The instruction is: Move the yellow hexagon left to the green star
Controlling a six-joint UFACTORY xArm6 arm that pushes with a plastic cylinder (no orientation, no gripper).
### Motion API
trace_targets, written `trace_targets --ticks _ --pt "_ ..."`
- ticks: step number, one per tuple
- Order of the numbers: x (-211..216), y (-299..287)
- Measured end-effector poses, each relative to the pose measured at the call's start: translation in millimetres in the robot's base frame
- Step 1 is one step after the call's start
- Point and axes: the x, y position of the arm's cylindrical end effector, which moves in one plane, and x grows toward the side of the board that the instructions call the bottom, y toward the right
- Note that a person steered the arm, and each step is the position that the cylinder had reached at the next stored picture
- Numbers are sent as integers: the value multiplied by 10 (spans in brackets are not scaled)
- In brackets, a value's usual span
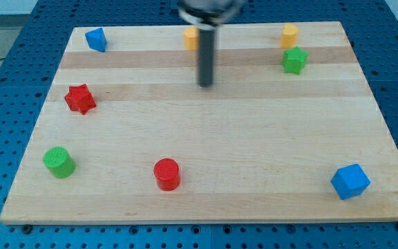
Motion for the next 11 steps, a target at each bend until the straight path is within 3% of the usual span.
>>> trace_targets --ticks 1,2,3,5,6,7,8,9,11 --pt "-623 -575" --pt "-1013 -455" --pt "-1024 100" --pt "-1215 442" --pt "-720 624" --pt "-616 737" --pt "-1109 600" --pt "-1141 1001" --pt "-235 1210"
